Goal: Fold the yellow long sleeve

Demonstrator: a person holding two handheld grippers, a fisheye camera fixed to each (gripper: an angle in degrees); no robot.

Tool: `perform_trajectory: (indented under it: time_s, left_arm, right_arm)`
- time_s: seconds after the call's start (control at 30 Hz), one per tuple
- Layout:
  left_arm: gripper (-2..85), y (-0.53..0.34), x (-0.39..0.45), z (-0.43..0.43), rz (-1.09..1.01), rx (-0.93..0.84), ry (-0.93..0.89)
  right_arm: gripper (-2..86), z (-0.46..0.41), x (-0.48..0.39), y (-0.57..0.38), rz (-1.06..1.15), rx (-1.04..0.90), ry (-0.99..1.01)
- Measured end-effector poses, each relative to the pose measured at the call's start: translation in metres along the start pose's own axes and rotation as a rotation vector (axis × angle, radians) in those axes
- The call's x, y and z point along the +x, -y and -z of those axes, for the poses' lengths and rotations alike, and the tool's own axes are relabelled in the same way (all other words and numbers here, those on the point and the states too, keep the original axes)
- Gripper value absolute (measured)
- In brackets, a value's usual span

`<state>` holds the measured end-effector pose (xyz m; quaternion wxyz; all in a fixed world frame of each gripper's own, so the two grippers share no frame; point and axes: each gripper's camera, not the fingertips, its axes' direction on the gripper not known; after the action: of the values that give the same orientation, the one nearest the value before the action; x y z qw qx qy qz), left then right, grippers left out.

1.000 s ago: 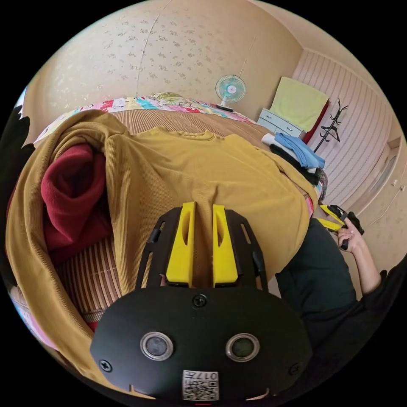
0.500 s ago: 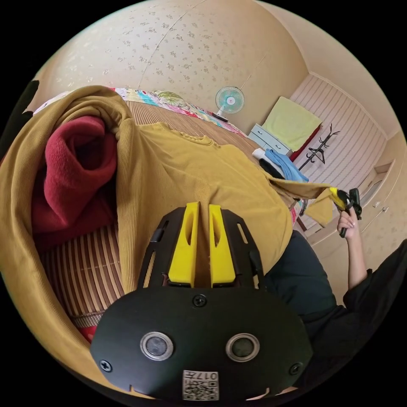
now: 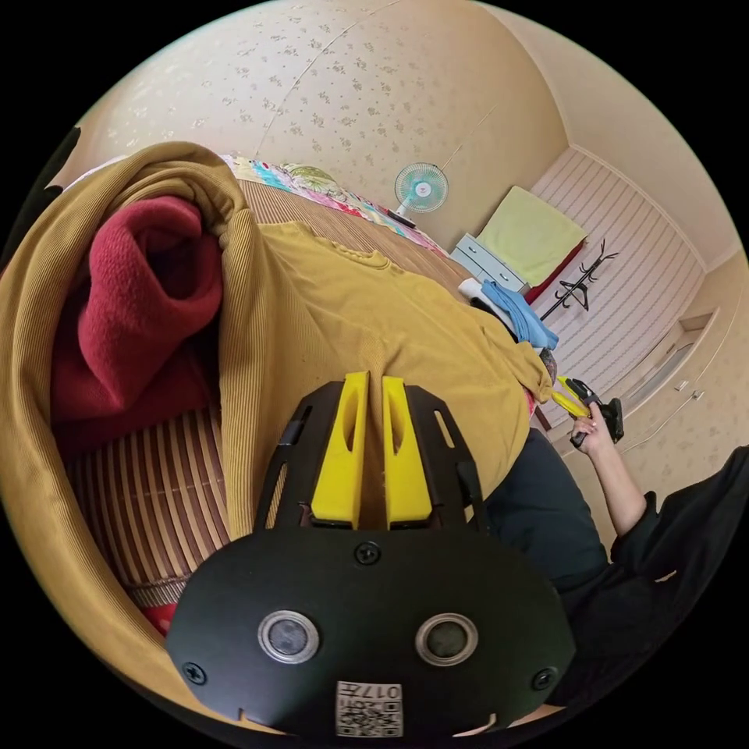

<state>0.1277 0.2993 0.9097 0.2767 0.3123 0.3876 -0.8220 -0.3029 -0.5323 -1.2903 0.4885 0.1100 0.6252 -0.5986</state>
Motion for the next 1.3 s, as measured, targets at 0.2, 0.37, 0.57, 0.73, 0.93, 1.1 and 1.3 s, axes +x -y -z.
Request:
perform_trajectory:
  time_s: [0.2, 0.37, 0.57, 0.73, 0.93, 1.1, 1.3]
  left_arm:
    - [3.9, 0.0, -0.009, 0.018, 0.01, 0.0, -0.021]
    - [3.8, 0.0, -0.01, 0.03, 0.015, 0.003, -0.025]
    - [3.8, 0.002, -0.012, 0.044, 0.029, 0.004, -0.047]
    - [3.7, 0.004, -0.007, 0.053, 0.029, 0.006, -0.045]
    - [3.7, 0.008, 0.0, 0.059, 0.029, 0.007, -0.053]
    - [3.7, 0.012, 0.006, 0.063, 0.035, 0.006, -0.061]
    - [3.6, 0.019, 0.018, 0.064, 0.027, 0.012, -0.053]
  right_arm:
    - [14.4, 0.022, 0.002, 0.011, 0.134, 0.01, 0.006]
    - [11.2, -0.031, -0.071, 0.058, 0.489, -0.217, -0.22]
    - [3.6, -0.01, -0.059, 0.105, 0.464, -0.271, -0.087]
    - [3.2, 0.104, 0.087, 0.11, 0.004, 0.15, 0.357]
    - [2.7, 0.096, 0.274, 0.027, -0.595, 0.181, 0.6]
    - [2.4, 0.098, 0.202, 0.027, -0.402, 0.307, 0.783]
    - [3.4, 0.026, -0.041, 0.048, 0.033, 0.097, 0.999]
